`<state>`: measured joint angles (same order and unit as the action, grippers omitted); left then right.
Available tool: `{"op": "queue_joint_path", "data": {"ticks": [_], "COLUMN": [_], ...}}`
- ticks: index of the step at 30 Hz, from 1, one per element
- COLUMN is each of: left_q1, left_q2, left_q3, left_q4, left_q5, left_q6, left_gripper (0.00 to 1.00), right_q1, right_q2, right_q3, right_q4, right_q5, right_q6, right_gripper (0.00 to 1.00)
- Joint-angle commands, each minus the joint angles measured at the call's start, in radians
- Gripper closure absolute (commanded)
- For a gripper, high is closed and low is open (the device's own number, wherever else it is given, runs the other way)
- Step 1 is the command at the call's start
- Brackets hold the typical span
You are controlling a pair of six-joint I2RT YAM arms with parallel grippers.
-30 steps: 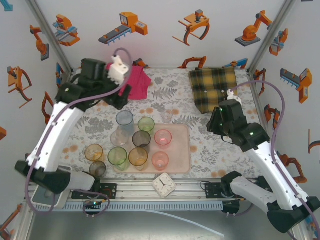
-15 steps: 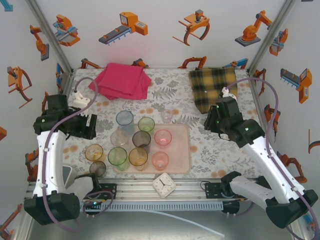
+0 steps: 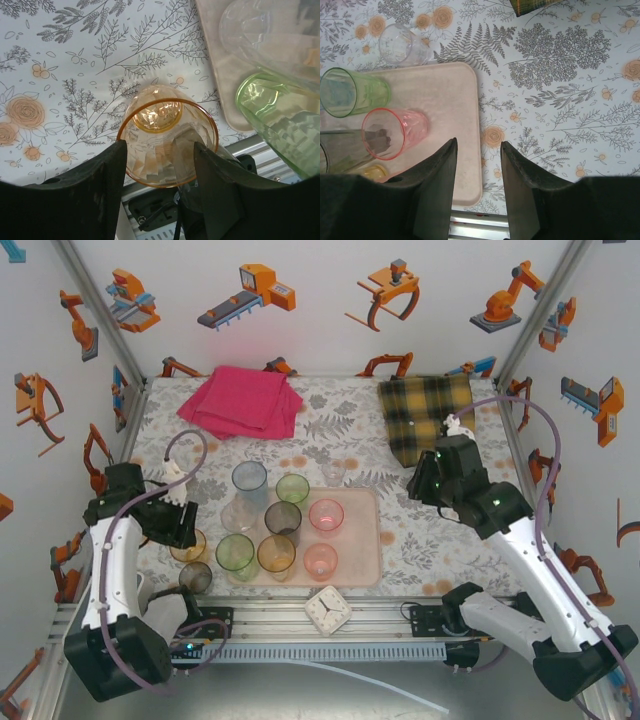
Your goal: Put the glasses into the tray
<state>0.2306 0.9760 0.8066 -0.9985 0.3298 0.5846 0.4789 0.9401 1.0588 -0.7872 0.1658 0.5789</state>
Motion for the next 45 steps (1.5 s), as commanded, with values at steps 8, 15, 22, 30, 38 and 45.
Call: {"op": "queue_joint_path", "data": {"ticks": [8, 15, 22, 30, 38, 45], "left_q1": [0.029, 0.033, 0.037, 0.136, 0.188, 0.188], "left_q2": [-0.041, -0.037, -0.037, -0.010, 0.035, 0.040], "left_q3": [-0.039, 0.058, 0.112, 0.031, -0.019, -0.081], "left_q4": [0.077, 0.019, 0.013, 0.080, 0.103, 0.140], "left_q5": [-0.015, 0.049, -0.004, -0.002, 0.048, 0.059], "left_q6": [0.049, 0.014, 0.036, 0.095, 0.129, 0.142], "left_gripper": [0.50, 0.50, 0.50, 0.50, 0.50, 0.54], "right_q1": [-0.007, -0.007, -0.008, -0.008, -0.008, -0.008], "right_q2": [-0.018, -0.012, -0.011, -0.010, -0.005, 0.002], "right_q3": [-0.028, -0.036, -0.042, -0.053, -0.064, -0.058], "right_q4": [0.034, 0.046, 0.051, 0.061, 0.066, 0.070], "right_q5": [-0.015, -0.023, -0.022, -0.022, -0.028, -0.028], "right_q6": [-0.003, 0.001, 0.000, -0.003, -0.005, -0.008], "right_gripper": [0.60, 0.60, 0.60, 0.60, 0.60, 0.60]}}
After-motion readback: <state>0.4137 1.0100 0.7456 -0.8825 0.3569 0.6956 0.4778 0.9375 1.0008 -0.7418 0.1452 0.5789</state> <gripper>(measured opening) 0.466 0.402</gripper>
